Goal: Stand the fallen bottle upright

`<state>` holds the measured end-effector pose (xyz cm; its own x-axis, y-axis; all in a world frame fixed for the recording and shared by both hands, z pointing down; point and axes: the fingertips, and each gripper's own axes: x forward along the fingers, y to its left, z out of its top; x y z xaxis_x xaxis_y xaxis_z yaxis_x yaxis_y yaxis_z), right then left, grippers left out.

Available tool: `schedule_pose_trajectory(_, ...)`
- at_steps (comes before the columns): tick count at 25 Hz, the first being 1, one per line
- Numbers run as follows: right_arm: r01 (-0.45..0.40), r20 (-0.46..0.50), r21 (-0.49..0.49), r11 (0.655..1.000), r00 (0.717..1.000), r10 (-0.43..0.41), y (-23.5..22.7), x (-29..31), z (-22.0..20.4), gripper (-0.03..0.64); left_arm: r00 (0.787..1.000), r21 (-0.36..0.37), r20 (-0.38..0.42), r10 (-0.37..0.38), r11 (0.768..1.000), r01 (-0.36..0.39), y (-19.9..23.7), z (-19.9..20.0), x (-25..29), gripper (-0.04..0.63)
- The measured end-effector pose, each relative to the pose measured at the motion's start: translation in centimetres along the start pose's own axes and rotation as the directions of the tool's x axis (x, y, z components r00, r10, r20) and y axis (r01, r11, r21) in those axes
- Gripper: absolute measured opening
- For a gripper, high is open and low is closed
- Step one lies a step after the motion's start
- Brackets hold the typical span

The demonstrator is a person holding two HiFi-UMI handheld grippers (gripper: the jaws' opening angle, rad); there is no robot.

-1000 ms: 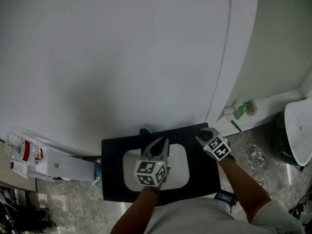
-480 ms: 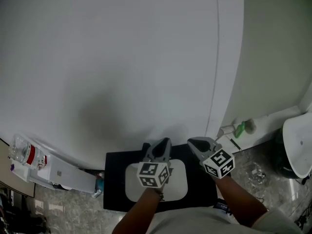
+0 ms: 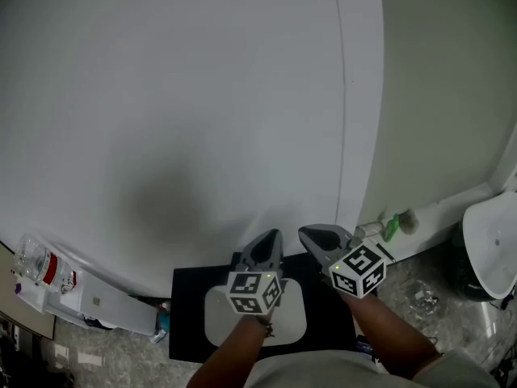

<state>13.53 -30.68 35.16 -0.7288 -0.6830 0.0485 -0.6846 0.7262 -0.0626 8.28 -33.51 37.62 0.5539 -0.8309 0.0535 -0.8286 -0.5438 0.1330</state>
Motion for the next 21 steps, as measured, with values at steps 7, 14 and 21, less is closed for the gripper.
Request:
schedule_pose_trajectory(7,-0.012,0.02,0.026,1.0,1.0,0.012,0.3,-0.8,1.1,0.002,1.0,-0.004,-0.008,0.005,1.0,-0.005,0.0,-0.1,0.3,0.009)
schedule_pose_trajectory(14,-0.013,0.021,-0.031,0.999,1.0,0.014,1.1,-0.5,2.1,0.002,1.0,0.002,-0.016,0.01,1.0,-0.01,0.4,-0.2,0.4,0.009)
schedule_pose_trajectory(21,-0.019,0.015,0.028,0.999,1.0,0.019,0.4,-0.2,1.0,0.002,1.0,-0.004,-0.015,0.011,1.0,-0.011,0.6,-0.2,0.6,0.009)
